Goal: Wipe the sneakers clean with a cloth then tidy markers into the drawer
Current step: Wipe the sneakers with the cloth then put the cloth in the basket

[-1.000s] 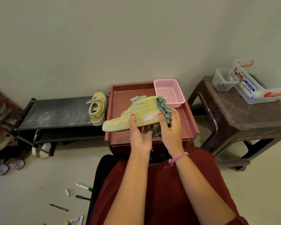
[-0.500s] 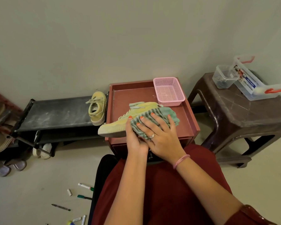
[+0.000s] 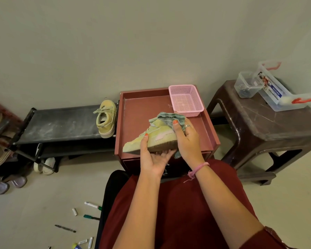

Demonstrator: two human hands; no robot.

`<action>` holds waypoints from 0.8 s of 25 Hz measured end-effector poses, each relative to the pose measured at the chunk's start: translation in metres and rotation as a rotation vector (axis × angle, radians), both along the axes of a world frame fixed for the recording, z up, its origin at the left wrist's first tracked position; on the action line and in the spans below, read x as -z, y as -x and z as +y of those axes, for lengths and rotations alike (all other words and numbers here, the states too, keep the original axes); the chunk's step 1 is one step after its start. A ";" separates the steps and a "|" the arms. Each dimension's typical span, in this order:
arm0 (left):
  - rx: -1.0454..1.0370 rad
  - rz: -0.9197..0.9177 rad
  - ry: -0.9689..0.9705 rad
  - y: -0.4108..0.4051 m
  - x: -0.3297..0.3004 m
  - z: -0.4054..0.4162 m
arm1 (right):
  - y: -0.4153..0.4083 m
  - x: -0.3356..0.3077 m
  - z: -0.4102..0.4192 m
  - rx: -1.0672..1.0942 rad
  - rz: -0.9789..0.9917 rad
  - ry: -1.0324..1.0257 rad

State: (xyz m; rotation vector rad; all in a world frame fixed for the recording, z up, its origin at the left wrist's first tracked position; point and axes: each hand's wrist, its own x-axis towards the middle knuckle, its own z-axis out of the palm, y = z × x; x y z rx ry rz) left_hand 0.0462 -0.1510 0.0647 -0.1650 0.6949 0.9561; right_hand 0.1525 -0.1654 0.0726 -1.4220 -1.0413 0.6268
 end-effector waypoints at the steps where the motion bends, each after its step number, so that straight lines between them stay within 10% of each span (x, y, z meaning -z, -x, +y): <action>1: -0.013 0.012 0.002 -0.001 -0.001 0.000 | 0.004 0.002 -0.004 0.019 -0.070 -0.010; 7: -0.044 -0.037 -0.114 -0.002 0.004 0.001 | 0.039 0.011 -0.028 0.042 -1.109 -0.050; 11: -0.045 -0.005 -0.139 -0.001 0.004 -0.002 | 0.021 0.014 -0.026 0.019 -1.249 -0.213; 15: -0.039 0.036 -0.036 -0.004 -0.003 0.000 | 0.009 0.015 -0.023 0.033 -0.628 -0.315; 20: 0.057 0.013 -0.005 -0.001 0.006 0.004 | 0.026 -0.006 -0.023 -0.018 0.613 -0.119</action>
